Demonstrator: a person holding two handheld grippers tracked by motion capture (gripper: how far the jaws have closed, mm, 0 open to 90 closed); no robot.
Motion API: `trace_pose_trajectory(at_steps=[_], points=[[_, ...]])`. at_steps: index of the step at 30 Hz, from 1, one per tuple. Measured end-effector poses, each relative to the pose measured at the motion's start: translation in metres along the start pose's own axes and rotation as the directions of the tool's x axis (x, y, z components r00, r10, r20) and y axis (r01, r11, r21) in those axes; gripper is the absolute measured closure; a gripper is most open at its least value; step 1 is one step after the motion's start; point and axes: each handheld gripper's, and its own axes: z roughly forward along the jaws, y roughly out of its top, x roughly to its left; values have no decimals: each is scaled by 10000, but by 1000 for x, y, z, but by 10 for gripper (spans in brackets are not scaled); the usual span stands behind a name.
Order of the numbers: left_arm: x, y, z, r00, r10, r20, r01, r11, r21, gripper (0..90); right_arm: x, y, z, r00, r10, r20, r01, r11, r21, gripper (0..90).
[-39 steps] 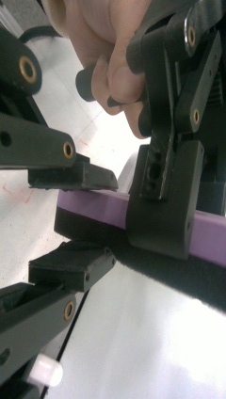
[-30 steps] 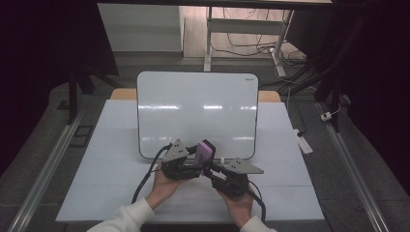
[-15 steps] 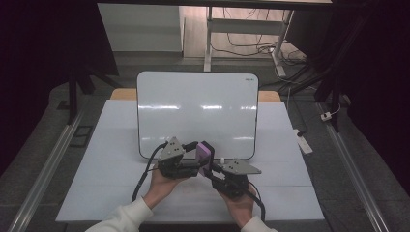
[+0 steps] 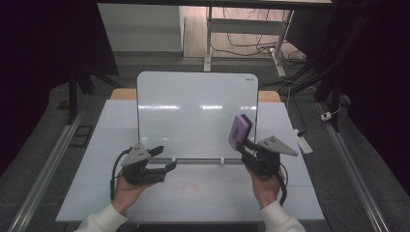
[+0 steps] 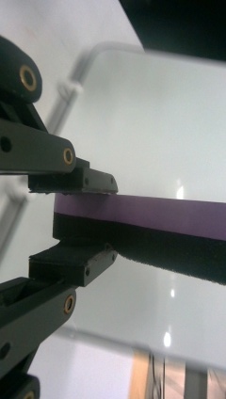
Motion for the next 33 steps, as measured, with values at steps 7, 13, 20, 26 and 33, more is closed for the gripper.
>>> trace_pose_trajectory(at_steps=[7,13,20,26,33], points=[[26,-32,-33,9951,-657,-737,680,9973,292,286,-25,40,10,9931,-19,1174,-36,9989,467,660],[41,-47,-46,9885,-1046,-1094,1104,9927,480,288,-36,59,28,9875,-96,1575,-82,9937,1116,658],[49,-55,-55,9830,-1300,-1298,1383,9887,575,288,-41,74,42,9836,-214,1792,-68,9878,1553,656],[53,-63,-63,9788,-1460,-1438,1584,9842,790,288,-42,87,53,9797,-106,2000,-221,9868,1606,650],[55,-71,-68,9769,-1561,-1460,1717,9800,1007,288,-33,98,65,9703,-390,2388,51,9900,1411,646]])
